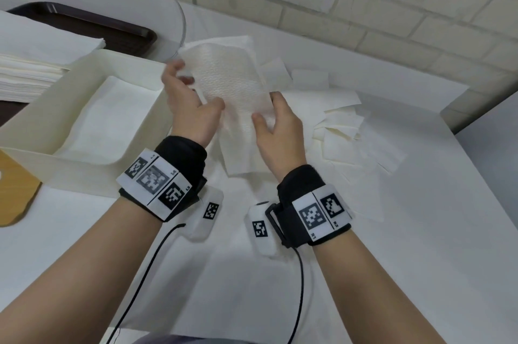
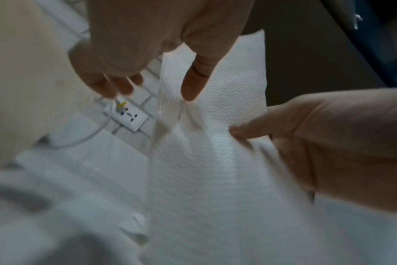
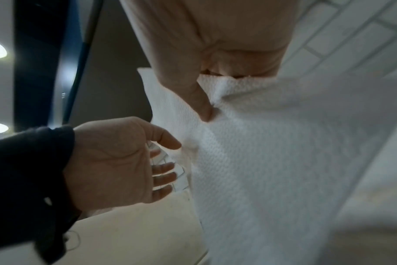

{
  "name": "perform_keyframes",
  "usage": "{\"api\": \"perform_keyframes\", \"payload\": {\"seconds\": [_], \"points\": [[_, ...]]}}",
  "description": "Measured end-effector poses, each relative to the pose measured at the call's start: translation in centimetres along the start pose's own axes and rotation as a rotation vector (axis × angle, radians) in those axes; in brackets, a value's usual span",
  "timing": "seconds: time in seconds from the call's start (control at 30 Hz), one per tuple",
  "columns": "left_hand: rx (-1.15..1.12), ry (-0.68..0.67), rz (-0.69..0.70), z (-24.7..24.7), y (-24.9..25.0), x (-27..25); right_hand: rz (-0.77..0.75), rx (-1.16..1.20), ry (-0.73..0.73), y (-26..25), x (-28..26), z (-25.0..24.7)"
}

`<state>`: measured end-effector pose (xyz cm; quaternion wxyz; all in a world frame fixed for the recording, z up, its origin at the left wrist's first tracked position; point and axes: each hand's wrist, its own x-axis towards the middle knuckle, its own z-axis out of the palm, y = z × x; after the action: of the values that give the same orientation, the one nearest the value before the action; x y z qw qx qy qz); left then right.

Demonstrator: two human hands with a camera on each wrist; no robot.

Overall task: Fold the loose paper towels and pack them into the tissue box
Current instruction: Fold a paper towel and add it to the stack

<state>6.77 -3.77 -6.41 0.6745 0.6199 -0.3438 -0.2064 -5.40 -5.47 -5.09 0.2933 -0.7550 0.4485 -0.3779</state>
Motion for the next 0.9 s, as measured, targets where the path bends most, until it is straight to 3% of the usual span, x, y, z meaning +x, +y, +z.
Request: {"api": "perform_keyframes", "payload": {"seconds": [0.07, 0.13, 0.23, 0.3, 0.4, 0.6, 0.8, 0.9], "points": [[0.195, 0.069, 0.187, -0.4, 0.2, 0.2, -0.054, -0.181, -0.069, -0.8, 0.2, -1.0], [0.273, -0.013, 0.251, -0.7, 0.5, 0.5, -0.109, -0.425, -0.181, -1.6, 0.4, -2.2], [0.141, -0.261, 0.012, -0.6, 0.5, 1.4, -0.170, -0.708, -0.319, -2.6, 0.8, -3.5], [0.241, -0.309, -0.144, -0.3, 0.1, 1.6, -0.174, -0.833, -0.386, -3.0, 0.8, -3.6], [0.438, -0.322, -0.270, 0.1, -0.6, 1.2, -0.172, -0.976, -0.494, -2.9, 0.5, -2.8], [0.515, -0.443, -0.290, 0.5, -1.6, 0.3, -0.048, -0.957, -0.607, -1.2, 0.1, -0.8], [0.318, -0.208, -0.362, 0.7, -2.3, 0.4, -0.030, -0.909, -0.573, -1.3, 0.5, -1.2], [0.167, -0.145, -0.440, 0.3, -2.4, 0.6, 0.033, -0.676, -0.503, -0.9, 1.1, -1.8]]}}
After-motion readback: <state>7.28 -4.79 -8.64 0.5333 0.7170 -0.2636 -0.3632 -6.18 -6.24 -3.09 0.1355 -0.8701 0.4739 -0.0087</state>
